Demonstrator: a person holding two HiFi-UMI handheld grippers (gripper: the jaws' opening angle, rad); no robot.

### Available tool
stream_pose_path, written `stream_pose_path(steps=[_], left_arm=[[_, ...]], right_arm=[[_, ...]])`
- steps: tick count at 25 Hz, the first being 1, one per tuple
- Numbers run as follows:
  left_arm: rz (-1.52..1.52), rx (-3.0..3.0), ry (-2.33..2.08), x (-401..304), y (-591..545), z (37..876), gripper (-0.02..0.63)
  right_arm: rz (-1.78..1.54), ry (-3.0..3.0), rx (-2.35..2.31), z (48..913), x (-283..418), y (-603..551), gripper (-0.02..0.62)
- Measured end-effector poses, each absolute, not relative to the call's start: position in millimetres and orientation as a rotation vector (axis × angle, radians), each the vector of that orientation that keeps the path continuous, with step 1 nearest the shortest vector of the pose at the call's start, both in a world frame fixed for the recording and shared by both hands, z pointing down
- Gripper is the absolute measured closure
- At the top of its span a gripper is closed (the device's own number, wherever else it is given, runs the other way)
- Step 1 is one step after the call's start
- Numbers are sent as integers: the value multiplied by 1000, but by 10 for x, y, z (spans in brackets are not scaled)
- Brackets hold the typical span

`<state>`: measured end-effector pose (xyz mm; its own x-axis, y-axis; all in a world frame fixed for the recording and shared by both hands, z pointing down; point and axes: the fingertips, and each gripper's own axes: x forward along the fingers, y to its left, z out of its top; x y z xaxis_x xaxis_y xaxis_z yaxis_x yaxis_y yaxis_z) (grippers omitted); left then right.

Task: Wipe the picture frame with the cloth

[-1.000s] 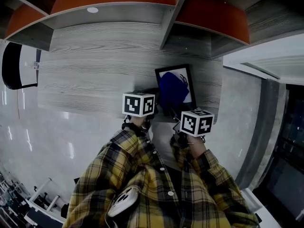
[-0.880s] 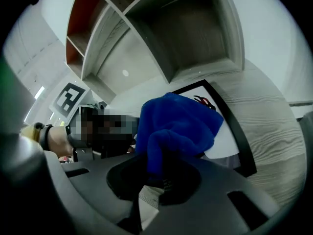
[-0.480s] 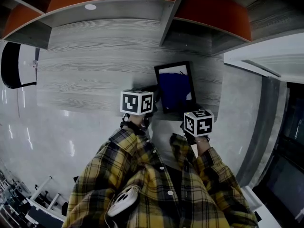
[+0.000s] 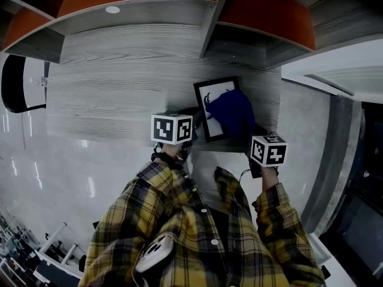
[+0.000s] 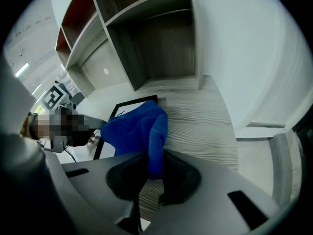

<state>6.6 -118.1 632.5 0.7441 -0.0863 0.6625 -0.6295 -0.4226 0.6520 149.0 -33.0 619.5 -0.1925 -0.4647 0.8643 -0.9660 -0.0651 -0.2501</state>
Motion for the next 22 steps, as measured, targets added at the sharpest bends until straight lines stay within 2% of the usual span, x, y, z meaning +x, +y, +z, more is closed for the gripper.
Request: stream_pose_path(steps=[6,13,19,22], left_arm=[[689,1944,-539,75,-1195,6327,543],[824,2074,-554,-27,-1196,6213,545],[692,2119,-587,-110,-1416,5717,546],[621,2177,-576,-64,-1559,5361,574]], right_arm=[[1250,-1604,1624,6229,1803,-251,554],[1233,-1712,1688,5847,1701,-417,554],[1158,-1879,1713,5267,1509,-678,554],[1082,-1976,1721,4913,1390,-878,554]])
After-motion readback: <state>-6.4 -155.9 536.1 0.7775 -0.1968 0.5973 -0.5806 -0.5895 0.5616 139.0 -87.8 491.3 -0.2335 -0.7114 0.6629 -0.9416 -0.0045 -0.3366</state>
